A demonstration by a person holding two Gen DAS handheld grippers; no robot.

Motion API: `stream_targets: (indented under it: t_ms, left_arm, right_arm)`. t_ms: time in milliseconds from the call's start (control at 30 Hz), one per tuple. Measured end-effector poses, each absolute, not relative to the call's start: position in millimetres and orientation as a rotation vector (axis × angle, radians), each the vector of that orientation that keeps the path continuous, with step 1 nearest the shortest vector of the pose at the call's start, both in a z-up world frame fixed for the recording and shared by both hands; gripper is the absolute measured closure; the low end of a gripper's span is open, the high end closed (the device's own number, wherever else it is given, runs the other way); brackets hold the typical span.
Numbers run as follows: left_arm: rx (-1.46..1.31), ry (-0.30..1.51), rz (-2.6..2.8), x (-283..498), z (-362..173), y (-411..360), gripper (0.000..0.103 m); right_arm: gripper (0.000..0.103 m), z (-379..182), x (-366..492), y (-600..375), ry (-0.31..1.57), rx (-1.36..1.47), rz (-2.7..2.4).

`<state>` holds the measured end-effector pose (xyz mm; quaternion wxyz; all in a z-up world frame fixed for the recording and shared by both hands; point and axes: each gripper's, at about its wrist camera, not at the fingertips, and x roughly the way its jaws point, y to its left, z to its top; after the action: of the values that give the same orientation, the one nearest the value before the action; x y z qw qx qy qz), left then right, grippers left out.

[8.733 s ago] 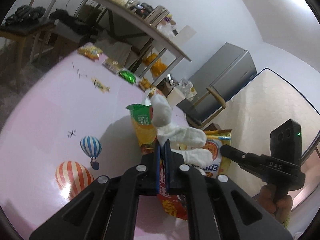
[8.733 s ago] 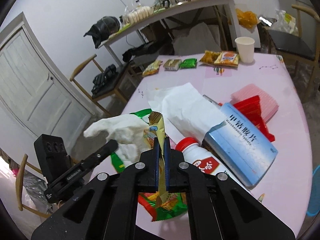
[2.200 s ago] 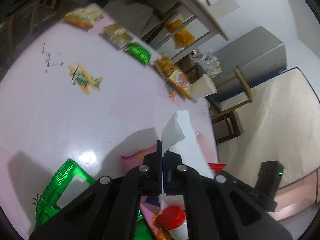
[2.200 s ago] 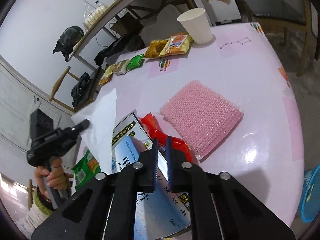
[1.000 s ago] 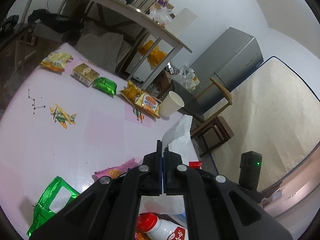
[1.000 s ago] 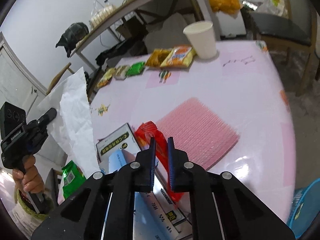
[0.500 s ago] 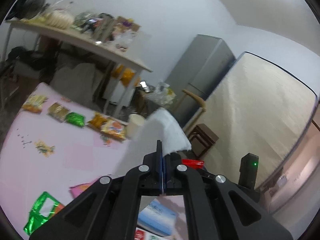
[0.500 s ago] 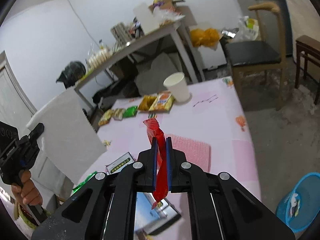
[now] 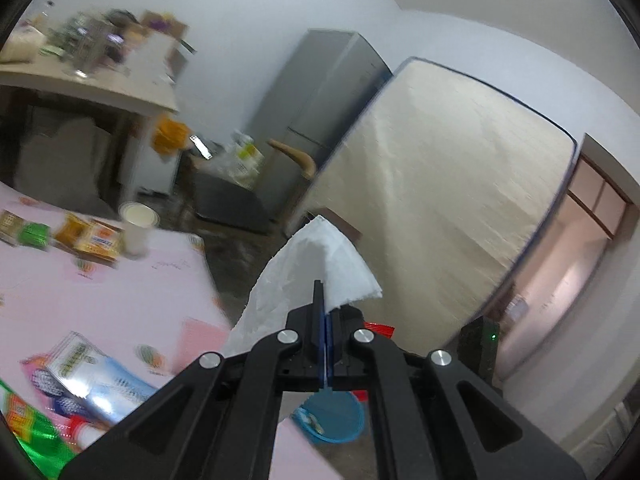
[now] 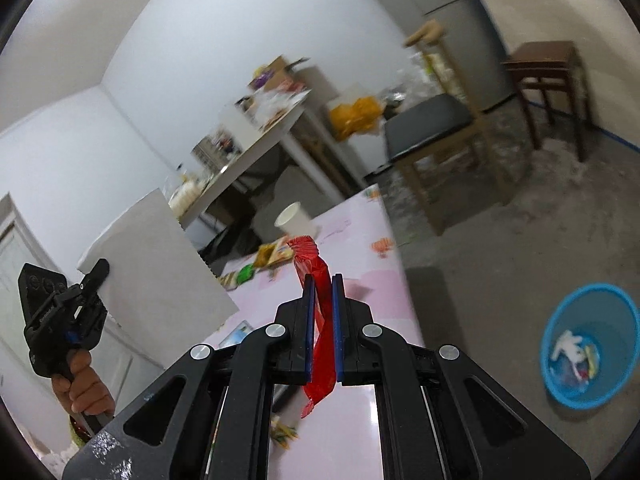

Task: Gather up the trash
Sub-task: 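Carry tissue and red wrapper to the blue wastebasket and open both grippers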

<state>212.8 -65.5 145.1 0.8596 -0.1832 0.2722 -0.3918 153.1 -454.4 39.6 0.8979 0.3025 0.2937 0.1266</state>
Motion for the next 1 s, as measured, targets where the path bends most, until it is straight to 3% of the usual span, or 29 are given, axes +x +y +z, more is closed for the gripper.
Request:
stream_targets:
  t_ms: [267, 567, 800, 1000]
  left_arm:
    - [-0.398, 0.805, -0.992, 225, 108, -204, 0.103]
    - [-0.275, 1.094, -1.094, 213, 6, -393, 0.103]
    - [-0.225, 1.269, -1.070, 216, -92, -470, 0.103]
    - [-0.187, 1.328, -0.975, 233, -153, -490, 0.103]
  right_arm:
    - [0.097, -3, 96, -539, 0.607, 0.769, 0.063]
    - [0.097, -86, 50, -615, 0.646, 0.969, -0.168]
    - [0.096, -154, 40, -656, 0.671, 1.131, -0.270]
    - [0.095, -201, 49, -676, 0.690, 1.216, -0.306]
